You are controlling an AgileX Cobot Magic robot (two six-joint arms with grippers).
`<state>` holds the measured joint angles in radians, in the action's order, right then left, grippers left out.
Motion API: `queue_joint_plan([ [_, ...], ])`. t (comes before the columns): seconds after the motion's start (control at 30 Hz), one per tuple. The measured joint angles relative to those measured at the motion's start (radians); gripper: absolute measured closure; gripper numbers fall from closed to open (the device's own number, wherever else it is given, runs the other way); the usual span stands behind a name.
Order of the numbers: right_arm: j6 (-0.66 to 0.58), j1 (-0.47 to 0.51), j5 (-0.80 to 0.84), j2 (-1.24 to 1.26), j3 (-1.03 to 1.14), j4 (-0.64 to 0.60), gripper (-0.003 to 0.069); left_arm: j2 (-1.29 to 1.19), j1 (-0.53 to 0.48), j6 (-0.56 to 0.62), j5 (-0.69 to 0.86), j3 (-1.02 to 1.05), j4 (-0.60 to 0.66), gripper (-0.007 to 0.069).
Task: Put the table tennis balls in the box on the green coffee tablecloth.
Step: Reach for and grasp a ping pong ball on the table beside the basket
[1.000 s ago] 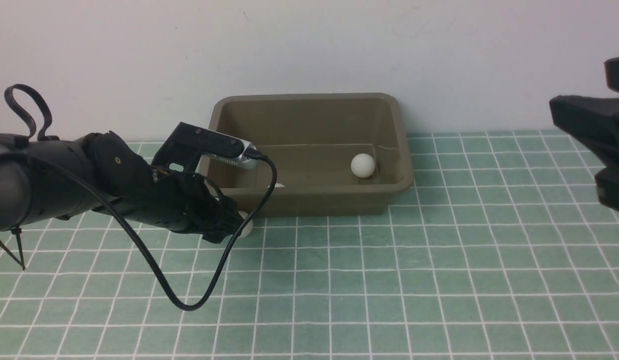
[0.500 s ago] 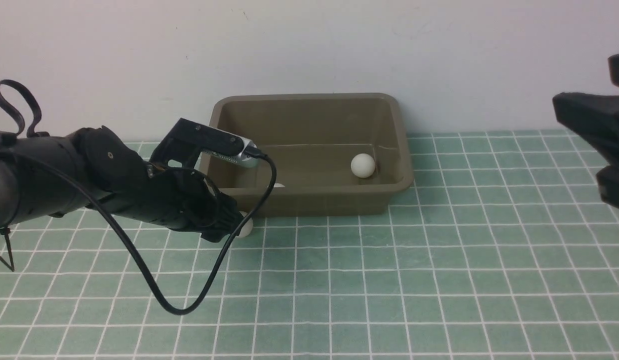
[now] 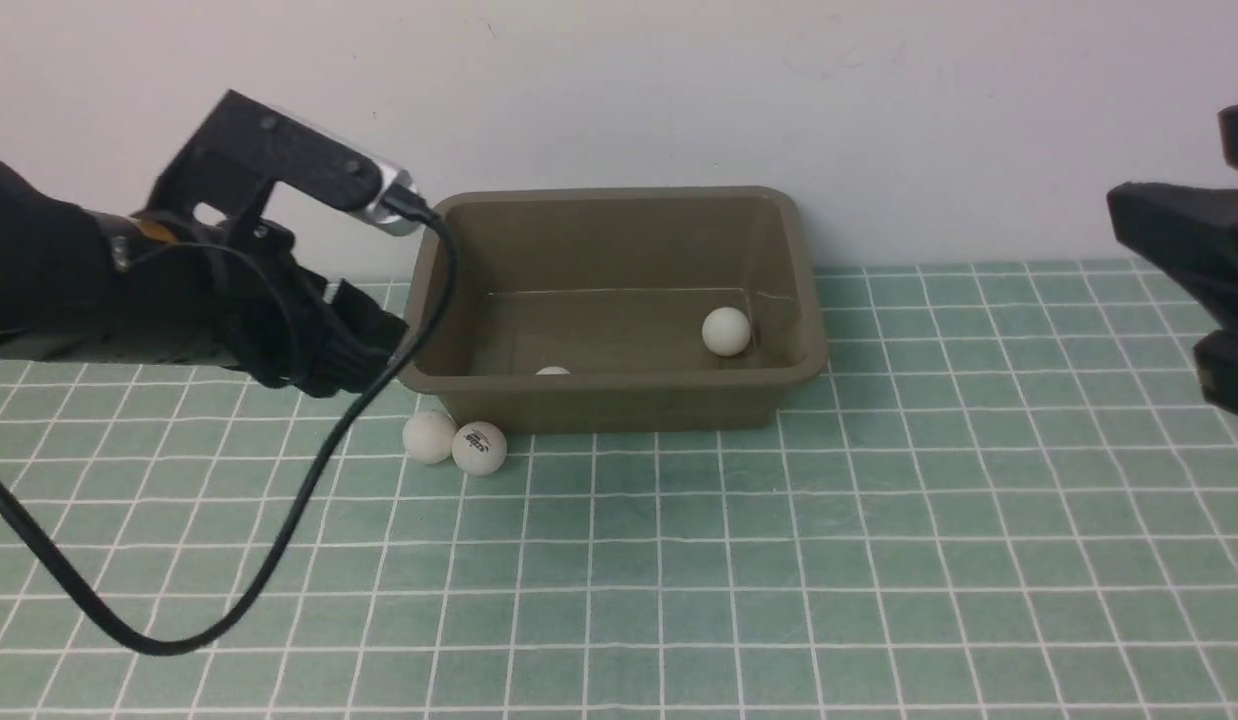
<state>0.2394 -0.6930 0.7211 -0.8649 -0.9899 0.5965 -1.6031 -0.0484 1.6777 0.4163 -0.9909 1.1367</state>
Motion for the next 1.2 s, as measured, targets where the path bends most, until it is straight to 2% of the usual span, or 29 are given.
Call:
queue_joint_plan([
  [0.17, 0.000, 0.000, 0.000, 0.000, 0.000, 0.003, 0.0274, -0.062, 0.000, 0.226, 0.012, 0.000, 0.158, 0.0174],
  [0.27, 0.000, 0.000, 0.000, 0.000, 0.000, 0.003, 0.0274, -0.086, 0.000, 0.305, 0.043, 0.000, 0.194, 0.0174],
  [0.43, 0.000, 0.000, 0.000, 0.000, 0.000, 0.003, 0.0274, -0.115, -0.004, 0.370, 0.132, 0.000, 0.185, 0.0174],
  [0.7, 0.000, 0.000, 0.000, 0.000, 0.000, 0.003, 0.0274, -0.207, -0.066, 0.386, 0.217, 0.000, 0.144, 0.0174],
  [0.93, 0.000, 0.000, 0.000, 0.000, 0.000, 0.006, 0.0274, -0.329, -0.068, 0.494, 0.290, -0.011, 0.271, 0.0174],
  [1.2, 0.000, 0.000, 0.000, 0.000, 0.000, 0.006, 0.0274, -0.380, -0.068, 0.612, 0.290, -0.011, 0.409, 0.0174],
])
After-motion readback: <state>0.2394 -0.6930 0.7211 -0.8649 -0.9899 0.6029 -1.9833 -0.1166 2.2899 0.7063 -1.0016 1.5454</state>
